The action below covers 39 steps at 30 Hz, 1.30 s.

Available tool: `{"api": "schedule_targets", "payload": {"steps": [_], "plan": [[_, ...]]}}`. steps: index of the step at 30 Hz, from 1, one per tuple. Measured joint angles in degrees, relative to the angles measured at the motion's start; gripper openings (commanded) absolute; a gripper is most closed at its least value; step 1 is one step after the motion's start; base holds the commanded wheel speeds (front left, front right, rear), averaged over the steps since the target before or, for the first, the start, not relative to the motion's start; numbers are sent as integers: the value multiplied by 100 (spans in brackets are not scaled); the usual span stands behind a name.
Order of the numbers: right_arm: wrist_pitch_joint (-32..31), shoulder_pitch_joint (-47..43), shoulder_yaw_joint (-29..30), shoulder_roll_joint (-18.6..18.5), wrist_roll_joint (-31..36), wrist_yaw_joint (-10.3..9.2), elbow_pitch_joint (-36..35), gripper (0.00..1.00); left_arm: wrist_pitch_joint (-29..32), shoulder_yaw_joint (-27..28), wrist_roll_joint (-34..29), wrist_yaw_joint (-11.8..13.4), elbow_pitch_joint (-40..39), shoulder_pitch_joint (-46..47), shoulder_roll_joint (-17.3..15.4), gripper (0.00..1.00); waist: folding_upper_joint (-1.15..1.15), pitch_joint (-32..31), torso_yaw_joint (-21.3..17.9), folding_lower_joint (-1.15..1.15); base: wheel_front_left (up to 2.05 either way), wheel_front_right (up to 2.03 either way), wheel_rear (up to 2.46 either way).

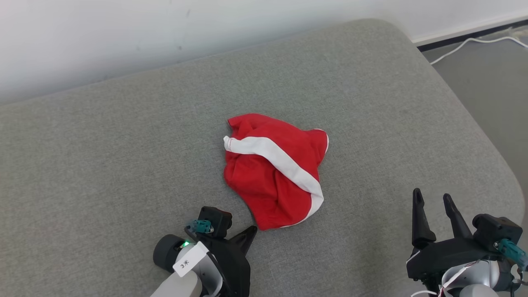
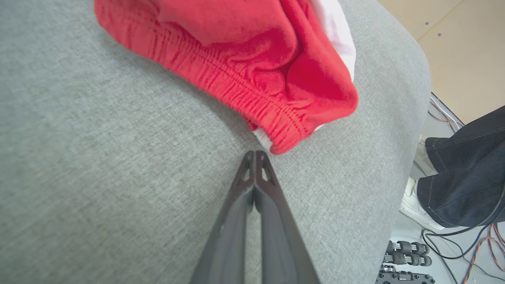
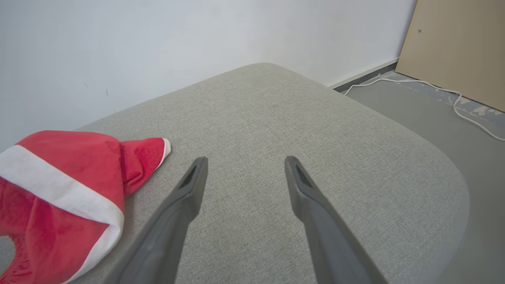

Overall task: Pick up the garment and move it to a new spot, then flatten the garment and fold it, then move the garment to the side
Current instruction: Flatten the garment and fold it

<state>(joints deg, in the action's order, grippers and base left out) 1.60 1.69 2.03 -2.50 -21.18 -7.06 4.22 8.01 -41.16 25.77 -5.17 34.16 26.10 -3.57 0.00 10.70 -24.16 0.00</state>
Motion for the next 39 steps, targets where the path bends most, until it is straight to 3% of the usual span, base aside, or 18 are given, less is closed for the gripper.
{"api": "schedule_targets", "payload": {"steps": [3,5,6,7,27,34,37,38,39], "plan": [[1,-1,-7,1,-1,0,69,100,-58,3,0,-43,37,12,-1,4,0,-46,56,0,0,0,0],[1,-1,-25,1,-1,0,113,100,-60,-24,-2,-47,103,12,-12,71,0,-87,86,0,0,0,0],[1,-1,-42,0,-1,0,119,100,-83,-45,-2,-48,142,9,-16,71,0,-109,99,0,0,0,0],[1,-1,-59,0,-1,0,121,100,-99,-59,-2,-49,159,4,-15,100,0,-130,111,0,0,0,0],[0,2,-192,1,-1,0,189,100,-410,-188,151,-127,233,8,30,99,0,-195,-111,-1,0,0,0],[2,1,-168,1,-1,0,189,100,-510,-232,209,-141,246,20,40,83,0,-189,-141,0,0,0,0],[11,1,-171,1,-1,0,189,100,-549,-246,288,-141,263,40,41,58,0,-188,-147,0,0,0,0],[12,1,-172,1,-1,0,189,100,-561,-252,323,-141,271,47,41,46,0,-188,-148,0,0,0,0],[12,1,-174,1,-1,0,192,100,-563,-257,341,-141,287,60,42,41,0,-188,-149,0,0,0,0]]}}
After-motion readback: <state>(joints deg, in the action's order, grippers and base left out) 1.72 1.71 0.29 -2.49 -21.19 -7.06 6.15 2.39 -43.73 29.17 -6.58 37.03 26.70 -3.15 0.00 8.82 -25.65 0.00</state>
